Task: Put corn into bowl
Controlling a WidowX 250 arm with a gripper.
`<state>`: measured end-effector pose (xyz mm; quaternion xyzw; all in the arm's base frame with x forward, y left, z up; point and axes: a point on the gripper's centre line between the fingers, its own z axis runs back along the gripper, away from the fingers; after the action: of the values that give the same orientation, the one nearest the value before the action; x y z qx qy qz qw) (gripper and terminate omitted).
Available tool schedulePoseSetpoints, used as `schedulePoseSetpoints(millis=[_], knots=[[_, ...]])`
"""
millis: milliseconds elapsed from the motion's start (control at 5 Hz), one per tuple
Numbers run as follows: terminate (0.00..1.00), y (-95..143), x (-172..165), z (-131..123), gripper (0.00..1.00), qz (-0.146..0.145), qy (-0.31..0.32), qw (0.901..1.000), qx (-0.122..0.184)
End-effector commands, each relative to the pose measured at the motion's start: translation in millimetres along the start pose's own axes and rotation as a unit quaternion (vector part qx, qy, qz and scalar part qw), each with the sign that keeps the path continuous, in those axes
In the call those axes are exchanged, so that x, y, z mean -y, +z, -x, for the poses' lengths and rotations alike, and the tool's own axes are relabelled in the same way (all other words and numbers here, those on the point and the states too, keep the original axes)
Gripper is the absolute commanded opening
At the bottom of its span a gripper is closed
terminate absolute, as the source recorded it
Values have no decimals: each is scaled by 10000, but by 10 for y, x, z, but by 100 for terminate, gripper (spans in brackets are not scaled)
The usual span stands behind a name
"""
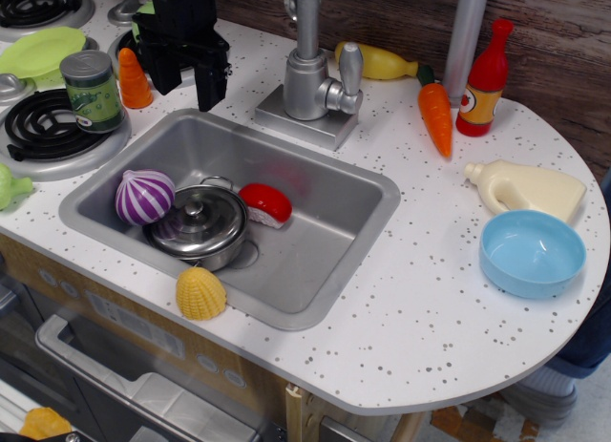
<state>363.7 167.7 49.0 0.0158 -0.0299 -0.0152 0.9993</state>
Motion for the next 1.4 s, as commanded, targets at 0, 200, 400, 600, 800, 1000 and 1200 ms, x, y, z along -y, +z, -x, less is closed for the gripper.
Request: schedulePoseSetpoints(millis=[0, 200, 400, 600, 800, 1000, 1200], knots=[[0, 0, 0, 0, 100, 0, 0, 10000, 0], [0, 41, 142, -56, 100, 514, 639, 9959, -372], [0, 314, 317, 62, 100, 223, 1273, 9909, -380], [0, 554, 549, 321, 100, -7, 2233, 9746, -184], [0, 649, 829, 698, 100, -54, 3211, 9470, -75], [0, 660, 971, 950, 100, -89, 3695, 9292, 57], [0, 569, 1123, 1146, 100, -48, 4283, 9030, 326]])
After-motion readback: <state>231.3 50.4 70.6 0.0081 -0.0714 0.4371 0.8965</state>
